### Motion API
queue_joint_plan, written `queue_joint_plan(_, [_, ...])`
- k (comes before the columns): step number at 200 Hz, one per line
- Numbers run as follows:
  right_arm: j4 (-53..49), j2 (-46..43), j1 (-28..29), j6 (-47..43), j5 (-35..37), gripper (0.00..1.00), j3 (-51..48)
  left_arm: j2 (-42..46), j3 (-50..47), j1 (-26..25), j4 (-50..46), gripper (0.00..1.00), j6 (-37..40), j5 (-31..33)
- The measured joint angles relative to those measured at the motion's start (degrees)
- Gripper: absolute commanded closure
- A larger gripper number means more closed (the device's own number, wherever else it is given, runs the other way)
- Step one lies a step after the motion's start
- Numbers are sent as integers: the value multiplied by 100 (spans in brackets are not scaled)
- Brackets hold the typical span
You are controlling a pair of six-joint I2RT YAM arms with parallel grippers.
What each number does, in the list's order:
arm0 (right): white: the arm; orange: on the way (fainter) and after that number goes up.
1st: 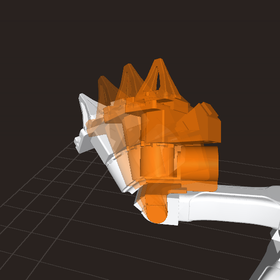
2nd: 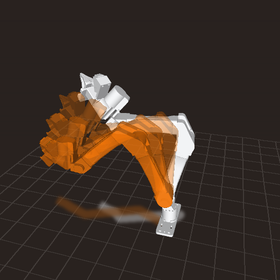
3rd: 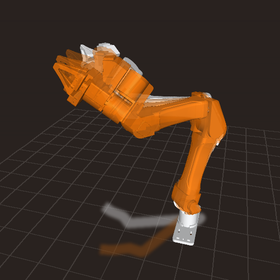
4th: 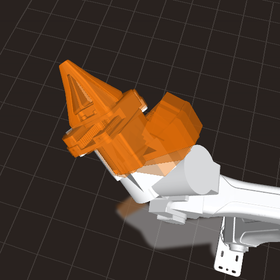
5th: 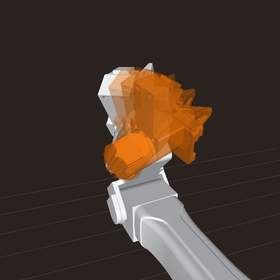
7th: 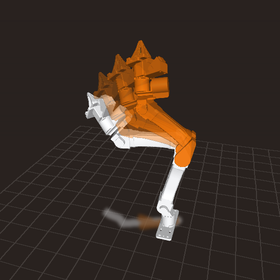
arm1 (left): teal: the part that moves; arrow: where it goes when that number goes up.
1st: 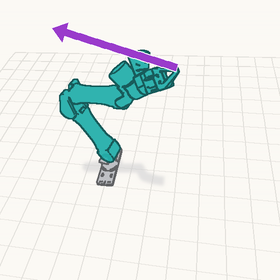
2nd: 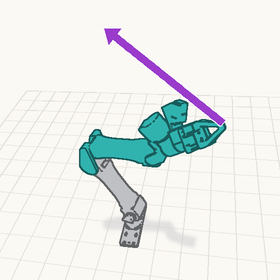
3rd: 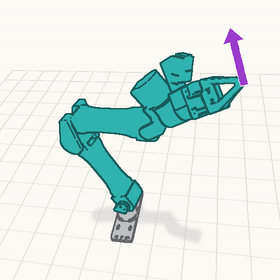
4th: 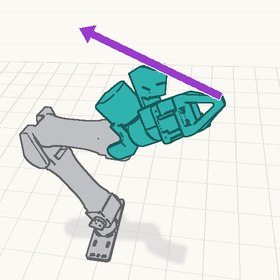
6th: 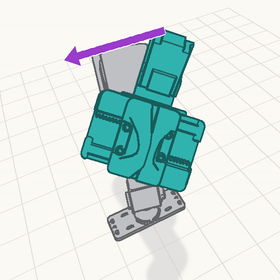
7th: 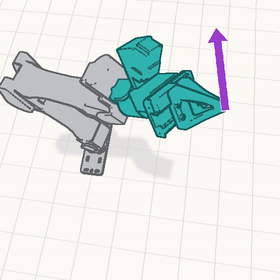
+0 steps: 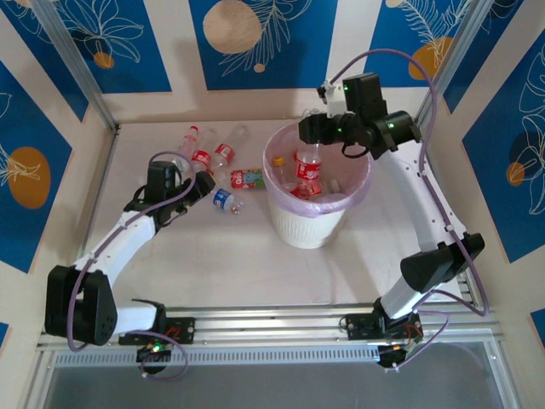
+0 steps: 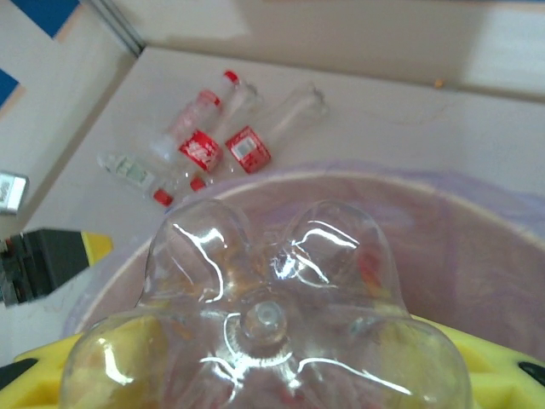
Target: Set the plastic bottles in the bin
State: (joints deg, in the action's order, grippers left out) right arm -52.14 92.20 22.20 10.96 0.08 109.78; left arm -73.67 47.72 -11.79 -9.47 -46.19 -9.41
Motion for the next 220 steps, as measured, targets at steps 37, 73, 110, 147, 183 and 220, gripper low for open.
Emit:
queue_joint_plan(37, [195,109,221,-4,-2,52,-551,-354,-166,-2,232,15,-789,269])
queue_joint_plan(73, [369,256,343,2,-4,52,-1130,-883,-345,-4,590,10,-1408,352])
queue_joint_plan(110, [544,293,345,9,-9,40,-1471,-1329,-361,-35,922,5,-1781,457])
queue_joint_plan(147, [861,372,345,37,-28,22,-1593,-1779,-356,-92,1255,3,-1956,479])
queue_joint_plan(183, [898,367,345,39,-26,17,-1604,-1980,-273,-164,1530,3,-2002,483])
queue_joint_plan(220, [710,188,345,42,-28,15,-1488,-2138,-190,-197,1696,8,-2085,481])
